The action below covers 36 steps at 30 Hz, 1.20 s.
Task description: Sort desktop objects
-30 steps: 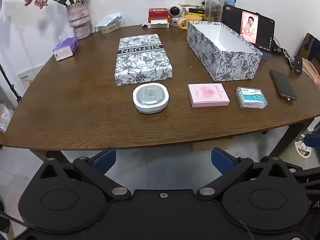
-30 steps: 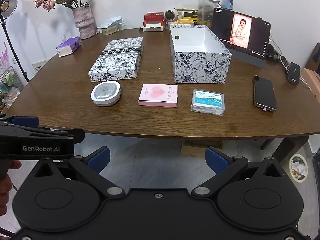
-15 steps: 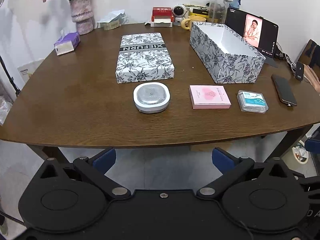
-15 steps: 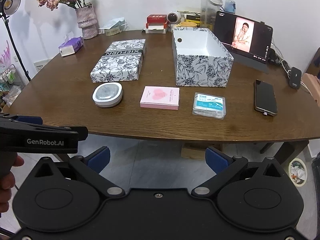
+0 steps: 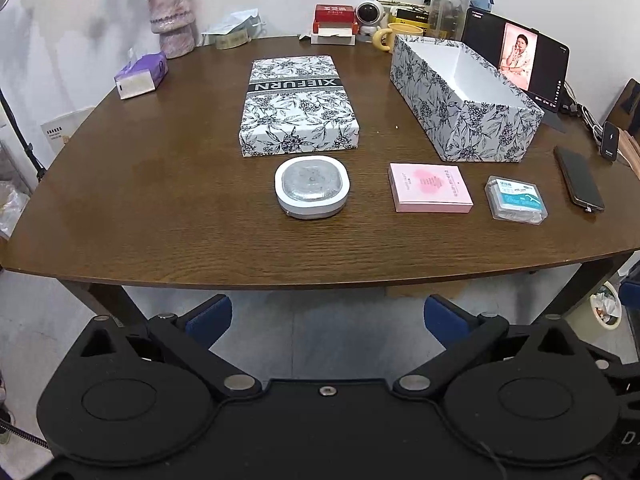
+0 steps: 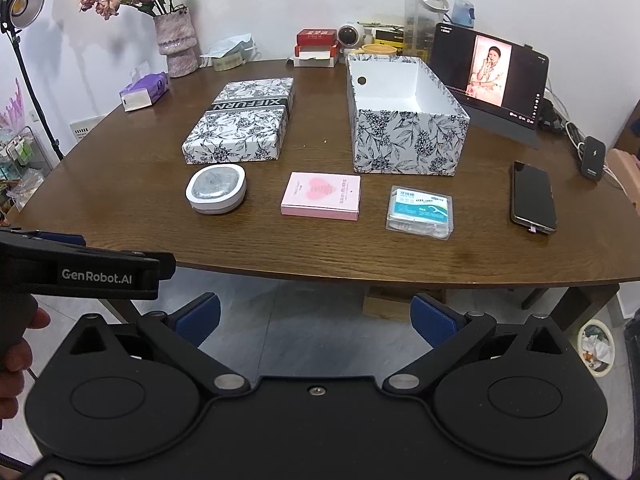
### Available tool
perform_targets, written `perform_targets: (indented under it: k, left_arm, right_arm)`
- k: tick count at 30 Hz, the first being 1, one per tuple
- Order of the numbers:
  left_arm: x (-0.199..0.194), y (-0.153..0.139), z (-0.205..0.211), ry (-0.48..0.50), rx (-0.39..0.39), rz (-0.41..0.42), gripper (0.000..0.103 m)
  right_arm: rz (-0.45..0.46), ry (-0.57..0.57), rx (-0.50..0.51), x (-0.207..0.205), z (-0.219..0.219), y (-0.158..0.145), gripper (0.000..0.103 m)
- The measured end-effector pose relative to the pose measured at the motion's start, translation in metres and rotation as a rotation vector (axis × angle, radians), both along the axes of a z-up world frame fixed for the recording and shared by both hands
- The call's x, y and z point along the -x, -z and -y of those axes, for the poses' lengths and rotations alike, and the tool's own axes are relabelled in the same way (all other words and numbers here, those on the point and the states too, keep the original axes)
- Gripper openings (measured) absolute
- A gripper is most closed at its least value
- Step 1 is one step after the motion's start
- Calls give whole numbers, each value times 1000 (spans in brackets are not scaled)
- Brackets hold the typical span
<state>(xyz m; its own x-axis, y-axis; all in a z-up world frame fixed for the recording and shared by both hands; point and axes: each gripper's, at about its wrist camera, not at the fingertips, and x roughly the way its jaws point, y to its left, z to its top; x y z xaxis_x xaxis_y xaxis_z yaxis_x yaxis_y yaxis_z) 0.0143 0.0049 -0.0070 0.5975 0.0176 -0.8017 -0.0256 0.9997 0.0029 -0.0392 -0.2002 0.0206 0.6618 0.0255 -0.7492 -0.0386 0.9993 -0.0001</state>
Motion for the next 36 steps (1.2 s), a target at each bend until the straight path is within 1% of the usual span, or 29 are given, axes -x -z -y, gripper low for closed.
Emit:
perform_targets:
  k: [9,14,19,22,30,36]
  left_arm:
    - [-12,1,-1,1,6,-26,103]
    - [-25,4,-3,2,6,-44,103]
    - [-46,8,-5,5,15,-59,103]
    - [-64,11,-7,0,31,-88,103]
    - [-108,19,-7,-13,24,-126,103]
    - [-141,30,-7,-20,22,-164,103]
  right_arm:
    - [-5,3,0,0,2,0,103]
    - [-18,21,-4,-7,5,2,103]
    - [-26,39,3,-20,10,2,103]
    - [-35,55,-1,-33,15,3,103]
    - [-59,87,-21,-67,27,7,103]
    - [-87,87,-23,-88,32,14,103]
